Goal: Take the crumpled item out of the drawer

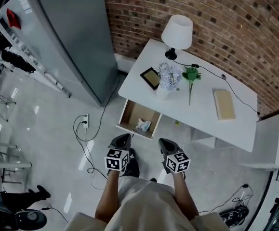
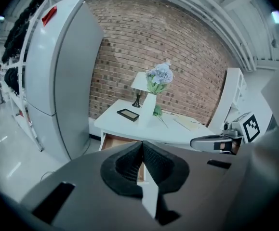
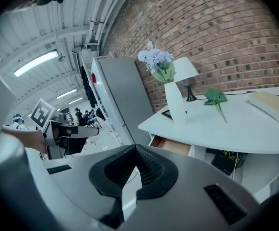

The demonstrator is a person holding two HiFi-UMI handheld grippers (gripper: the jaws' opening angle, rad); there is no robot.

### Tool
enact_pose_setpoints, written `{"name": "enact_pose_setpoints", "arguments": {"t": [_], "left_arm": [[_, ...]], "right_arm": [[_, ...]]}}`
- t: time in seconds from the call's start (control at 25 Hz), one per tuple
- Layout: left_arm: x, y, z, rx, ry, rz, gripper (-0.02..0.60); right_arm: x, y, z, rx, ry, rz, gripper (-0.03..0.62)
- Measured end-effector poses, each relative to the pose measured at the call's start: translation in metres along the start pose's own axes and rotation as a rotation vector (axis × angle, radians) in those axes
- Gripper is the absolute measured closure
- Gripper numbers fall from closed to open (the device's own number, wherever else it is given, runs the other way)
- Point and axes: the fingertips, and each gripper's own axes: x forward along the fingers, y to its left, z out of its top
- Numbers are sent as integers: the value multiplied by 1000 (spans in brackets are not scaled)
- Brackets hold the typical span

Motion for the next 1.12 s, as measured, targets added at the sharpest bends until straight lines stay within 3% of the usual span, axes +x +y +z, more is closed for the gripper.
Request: {"name": "enact_pose_setpoints", "arguments": {"t": [0.24,0.48,0.68,0.88,1.12], "left_arm": [[27,22,9,49,40,-60,565],[43,49,9,67,83,-101,565],[51,64,4,70,111,-118,565],[66,69,-9,64,110,-110,565],[74,73,-18,54,123,-85,565]], "right_arm": [[47,1,6,-55,83,30,569],[102,-1,19,-186,183,75,569],[136,-10,23,-309,227,45,569],[155,-14,1,-428,309,84,569],[183,-18,-29,-503,390,193,569]]}}
